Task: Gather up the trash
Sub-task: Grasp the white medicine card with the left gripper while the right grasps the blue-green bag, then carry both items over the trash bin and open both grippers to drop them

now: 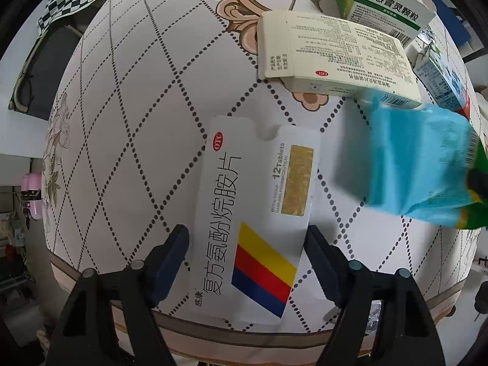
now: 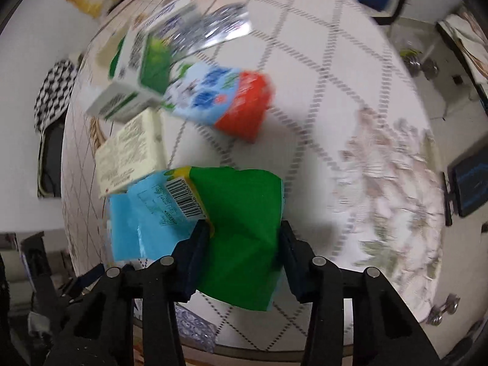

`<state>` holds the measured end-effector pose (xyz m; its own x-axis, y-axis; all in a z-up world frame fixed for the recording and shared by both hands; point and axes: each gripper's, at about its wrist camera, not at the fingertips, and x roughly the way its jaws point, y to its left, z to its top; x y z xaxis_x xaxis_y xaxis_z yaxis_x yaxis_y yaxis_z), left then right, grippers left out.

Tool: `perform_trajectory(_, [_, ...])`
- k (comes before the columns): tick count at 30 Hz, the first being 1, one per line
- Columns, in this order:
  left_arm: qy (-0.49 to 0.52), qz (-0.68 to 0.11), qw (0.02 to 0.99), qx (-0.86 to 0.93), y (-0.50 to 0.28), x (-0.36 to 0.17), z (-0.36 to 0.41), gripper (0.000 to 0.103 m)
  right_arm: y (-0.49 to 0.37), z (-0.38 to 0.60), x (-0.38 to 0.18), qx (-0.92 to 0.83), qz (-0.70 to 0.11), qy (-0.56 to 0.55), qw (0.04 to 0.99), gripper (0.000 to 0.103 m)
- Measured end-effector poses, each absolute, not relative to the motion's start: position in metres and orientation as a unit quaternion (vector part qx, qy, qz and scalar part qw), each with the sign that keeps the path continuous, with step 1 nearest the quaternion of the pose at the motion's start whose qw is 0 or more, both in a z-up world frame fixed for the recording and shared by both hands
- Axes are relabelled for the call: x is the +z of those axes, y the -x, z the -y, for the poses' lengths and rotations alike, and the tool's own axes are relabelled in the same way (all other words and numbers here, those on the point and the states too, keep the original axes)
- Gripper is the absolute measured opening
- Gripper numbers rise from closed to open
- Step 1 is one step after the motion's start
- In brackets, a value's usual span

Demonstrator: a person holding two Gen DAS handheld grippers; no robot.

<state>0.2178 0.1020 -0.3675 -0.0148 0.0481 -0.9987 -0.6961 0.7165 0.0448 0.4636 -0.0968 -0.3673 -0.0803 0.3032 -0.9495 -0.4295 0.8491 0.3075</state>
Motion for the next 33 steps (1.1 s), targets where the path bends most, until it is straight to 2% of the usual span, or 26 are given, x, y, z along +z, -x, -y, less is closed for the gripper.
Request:
perform_trajectory(2, [0.253, -0.649, 0.661, 0.279, -0.212, -0.369, -0.104, 0.072, -0.466, 0.106, -0.364, 0.263, -0.684, 0.034, 0.679, 0.046])
perform_trajectory(8, [0.246, -0.638, 0.669, 0.293, -0.189, -0.375, -0.101, 0.071, -0.458, 0.115, -0.354, 0.265, -0.675, 0.016, 0.689, 0.042])
perform_trajectory(14, [0.226, -0.621, 0.680, 0.316, -0.165, -0.354, -0.096, 0.071, -0.452, 0.123, -0.328, 0.278, -0.656, 0.000, 0.701, 0.037])
perform_trajectory(22, [0.209, -0.583, 0.703, 0.349, -0.148, -0.304, -0.096, 0.071, -0.440, 0.127, -0.303, 0.299, -0.636, -0.010, 0.711, 0.033])
perform_trajectory(27, [0.205, -0.569, 0.714, 0.353, -0.197, -0.267, -0.058, 0.071, -0.432, 0.137, -0.286, 0.297, -0.622, -0.029, 0.723, 0.032])
perform_trajectory(33, [0.196, -0.544, 0.739, 0.346, -0.186, -0.224, -0.032, 0.071, -0.415, 0.156, -0.259, 0.292, -0.599, -0.045, 0.744, 0.032])
